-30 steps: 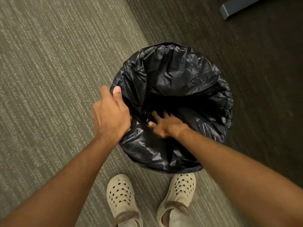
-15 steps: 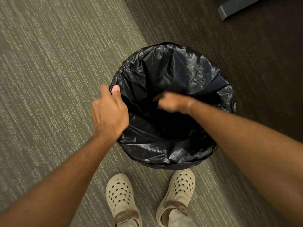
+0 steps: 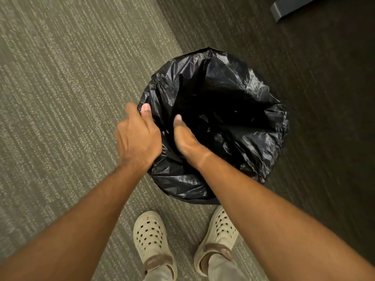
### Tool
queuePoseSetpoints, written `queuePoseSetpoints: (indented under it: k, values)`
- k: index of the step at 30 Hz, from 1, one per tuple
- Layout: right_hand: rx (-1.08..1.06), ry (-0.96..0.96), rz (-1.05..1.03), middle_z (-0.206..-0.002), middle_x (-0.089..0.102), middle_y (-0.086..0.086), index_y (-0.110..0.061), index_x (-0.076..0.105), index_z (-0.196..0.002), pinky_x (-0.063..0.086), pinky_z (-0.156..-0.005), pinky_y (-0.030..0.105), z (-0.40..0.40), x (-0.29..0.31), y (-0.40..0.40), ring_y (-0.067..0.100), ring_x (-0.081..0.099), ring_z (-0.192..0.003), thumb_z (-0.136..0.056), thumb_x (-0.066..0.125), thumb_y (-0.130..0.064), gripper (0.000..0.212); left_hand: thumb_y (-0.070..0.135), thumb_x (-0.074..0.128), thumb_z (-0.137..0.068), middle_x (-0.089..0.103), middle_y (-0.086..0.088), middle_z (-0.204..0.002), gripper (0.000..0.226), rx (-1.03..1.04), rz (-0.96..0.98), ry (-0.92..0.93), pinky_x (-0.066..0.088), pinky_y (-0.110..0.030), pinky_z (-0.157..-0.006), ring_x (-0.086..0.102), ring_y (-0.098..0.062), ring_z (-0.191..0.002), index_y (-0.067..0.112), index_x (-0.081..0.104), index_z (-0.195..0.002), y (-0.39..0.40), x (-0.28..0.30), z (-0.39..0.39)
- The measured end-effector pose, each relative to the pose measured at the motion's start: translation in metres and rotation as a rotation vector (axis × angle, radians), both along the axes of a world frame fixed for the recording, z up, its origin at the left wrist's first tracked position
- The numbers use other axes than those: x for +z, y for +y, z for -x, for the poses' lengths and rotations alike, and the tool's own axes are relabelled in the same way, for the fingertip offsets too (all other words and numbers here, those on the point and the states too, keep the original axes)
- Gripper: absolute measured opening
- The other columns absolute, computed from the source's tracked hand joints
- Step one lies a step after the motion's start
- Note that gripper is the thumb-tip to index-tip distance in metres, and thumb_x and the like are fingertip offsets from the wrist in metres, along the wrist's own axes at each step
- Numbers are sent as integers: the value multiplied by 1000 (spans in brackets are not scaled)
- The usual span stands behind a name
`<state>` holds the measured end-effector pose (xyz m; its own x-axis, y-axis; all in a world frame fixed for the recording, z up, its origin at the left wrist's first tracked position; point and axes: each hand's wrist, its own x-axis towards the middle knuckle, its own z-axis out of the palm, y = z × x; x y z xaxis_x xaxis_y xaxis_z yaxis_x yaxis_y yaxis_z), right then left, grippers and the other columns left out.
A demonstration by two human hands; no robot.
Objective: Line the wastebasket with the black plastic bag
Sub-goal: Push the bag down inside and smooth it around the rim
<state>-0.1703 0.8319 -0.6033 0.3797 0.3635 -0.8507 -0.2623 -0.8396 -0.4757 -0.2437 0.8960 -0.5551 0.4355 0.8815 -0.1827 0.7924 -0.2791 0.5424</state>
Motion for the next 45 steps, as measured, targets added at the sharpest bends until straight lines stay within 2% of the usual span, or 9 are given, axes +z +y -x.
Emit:
queuePoseSetpoints:
  k: [4, 8, 12, 17, 22, 26, 30, 37, 45]
  values:
    - [614, 19, -15, -158, 25, 11, -20, 30, -149, 12, -120, 41, -2, 2, -45, 28, 18, -146, -100, 19, -49, 57, 39, 27, -101, 44, 3, -56, 31, -1, 5, 0, 26, -28, -43, 42, -13, -46, 13, 43, -104, 0, 0, 1]
    - [1115, -468, 307, -156, 24, 20, -18, 34, -146, 14, -116, 48, -43, 12, -79, 44, 16, -143, -100, 27, -43, 53, 39, 27, -102, 45, 2, -56, 24, -10, 21, -14, 29, -29, -42, 43, -15, -45, 18, 38, -97, 0, 0, 1]
    - [1241, -472, 461, -142, 45, 21, -12, 46, -137, 31, -107, 42, -55, 18, -94, 37, 41, -131, -96, 37, -45, 53, 36, 30, -102, 40, 6, -55, 23, -13, 20, -33, 26, -27, -41, 37, -11, -44, 17, 36, -92, -1, 2, 0]
    - [851, -434, 148, -131, 55, 10, -20, 56, -127, 45, -99, 41, -64, 50, -90, 30, 50, -122, -88, 54, -38, 42, 38, 30, -102, 41, 6, -59, 27, -14, 59, -43, 25, -25, -44, 39, -9, -48, 14, 40, -94, 0, 4, 1]
    - [-20, -1206, -136, -93, 59, -2, -28, 59, -92, 44, -84, 38, -101, 105, -122, 23, 56, -94, -84, 51, -38, 15, 46, 27, -101, 43, 6, -71, 32, 84, 175, -51, 29, -24, -51, 41, -6, -61, 18, 40, -94, -2, 9, 7]
    - [-380, -606, 192, -106, 50, 1, -26, 49, -97, 30, -87, 32, -132, 82, -141, 29, 48, -117, -97, 28, -52, 33, 49, 21, -101, 50, 3, -83, 38, 214, 270, -49, 35, -24, -60, 48, -10, -74, 18, 44, -101, -12, 17, 2]
    - [-516, -549, 72, -119, 59, 10, -10, 58, -120, 36, -99, 33, -126, 60, -130, 28, 50, -121, -98, 23, -53, 60, 57, 13, -98, 32, -11, -154, 65, 269, 411, -53, 22, -46, -113, 29, -30, -140, 18, 27, -149, -12, 16, -1]
    - [-782, -318, -17, -107, 70, 19, 1, 64, -87, 55, -88, 48, -139, 55, -140, 31, 68, -98, -94, 45, -51, 56, 59, 15, -97, 34, -14, -153, 68, 242, 391, -100, 21, -45, -113, 30, -30, -140, 16, 31, -147, -12, 12, 2]
    - [-874, -17, -79, -102, 72, 11, -15, 66, -106, 56, -85, 51, -138, 60, -146, 28, 69, -93, -89, 32, -67, 64, 62, 16, -95, 42, -10, -146, 68, 284, 442, -115, 32, -41, -107, 42, -26, -131, 18, 35, -144, -9, 13, 2]
